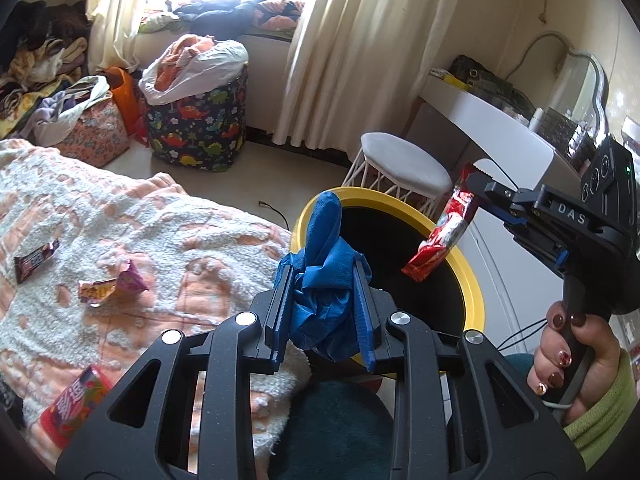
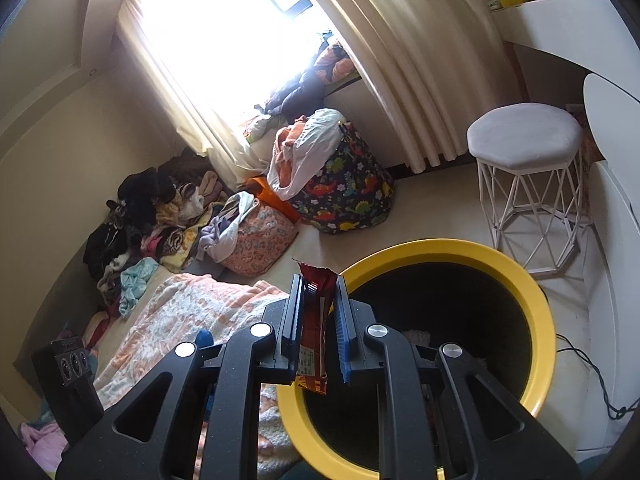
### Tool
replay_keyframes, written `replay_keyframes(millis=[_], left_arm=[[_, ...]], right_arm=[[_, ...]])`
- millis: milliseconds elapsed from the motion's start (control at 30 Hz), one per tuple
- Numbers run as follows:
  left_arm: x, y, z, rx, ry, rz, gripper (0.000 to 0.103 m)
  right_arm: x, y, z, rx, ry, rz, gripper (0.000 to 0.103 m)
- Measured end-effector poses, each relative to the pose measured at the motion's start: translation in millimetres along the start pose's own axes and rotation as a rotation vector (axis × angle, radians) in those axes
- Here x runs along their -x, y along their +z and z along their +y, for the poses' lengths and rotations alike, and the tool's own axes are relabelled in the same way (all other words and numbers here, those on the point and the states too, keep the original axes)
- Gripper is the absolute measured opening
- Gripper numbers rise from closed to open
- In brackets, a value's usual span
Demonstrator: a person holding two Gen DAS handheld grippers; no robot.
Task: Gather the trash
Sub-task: 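Carry the blue bag and red wrapper with both tools over the yellow bin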
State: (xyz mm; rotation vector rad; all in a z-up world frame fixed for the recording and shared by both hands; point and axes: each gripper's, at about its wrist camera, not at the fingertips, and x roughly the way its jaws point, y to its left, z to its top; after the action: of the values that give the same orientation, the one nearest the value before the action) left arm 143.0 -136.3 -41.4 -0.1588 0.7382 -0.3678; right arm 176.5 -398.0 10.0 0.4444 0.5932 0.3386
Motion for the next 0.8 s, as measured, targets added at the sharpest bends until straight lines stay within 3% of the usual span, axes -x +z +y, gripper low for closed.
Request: replay_keyframes(millis=[800], left_arm=[[-28,-9,-47,-0.112,-0.056,0.060,0.021]], right_arm=[[5,-3,-31,0.015,-0.126,-0.034,0.015]])
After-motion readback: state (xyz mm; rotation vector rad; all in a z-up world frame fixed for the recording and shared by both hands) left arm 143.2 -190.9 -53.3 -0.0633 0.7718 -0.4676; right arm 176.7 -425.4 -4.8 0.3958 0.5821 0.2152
